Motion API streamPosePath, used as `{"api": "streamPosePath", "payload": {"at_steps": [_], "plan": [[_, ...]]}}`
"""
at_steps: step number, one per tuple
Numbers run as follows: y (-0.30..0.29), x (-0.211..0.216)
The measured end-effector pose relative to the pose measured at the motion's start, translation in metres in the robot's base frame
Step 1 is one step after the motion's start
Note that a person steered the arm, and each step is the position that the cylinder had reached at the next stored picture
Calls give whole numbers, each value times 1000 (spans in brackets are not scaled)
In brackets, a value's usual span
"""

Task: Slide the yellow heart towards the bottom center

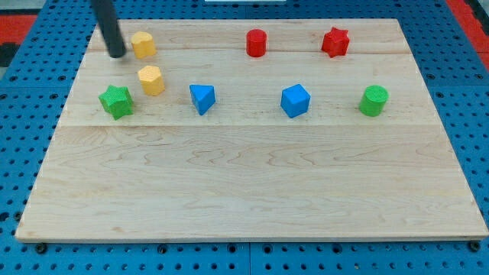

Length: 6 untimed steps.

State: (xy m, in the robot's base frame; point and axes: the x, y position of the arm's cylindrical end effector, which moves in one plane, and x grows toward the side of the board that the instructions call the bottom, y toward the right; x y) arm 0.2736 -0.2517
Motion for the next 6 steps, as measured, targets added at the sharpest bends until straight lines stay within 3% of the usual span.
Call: {"api": "streamPosePath", "payload": {"at_steps": [1,2,3,4,5,6], "plan": [[-29,-52],[46,-53],[114,20],[142,91],[140,116],[175,157]]}}
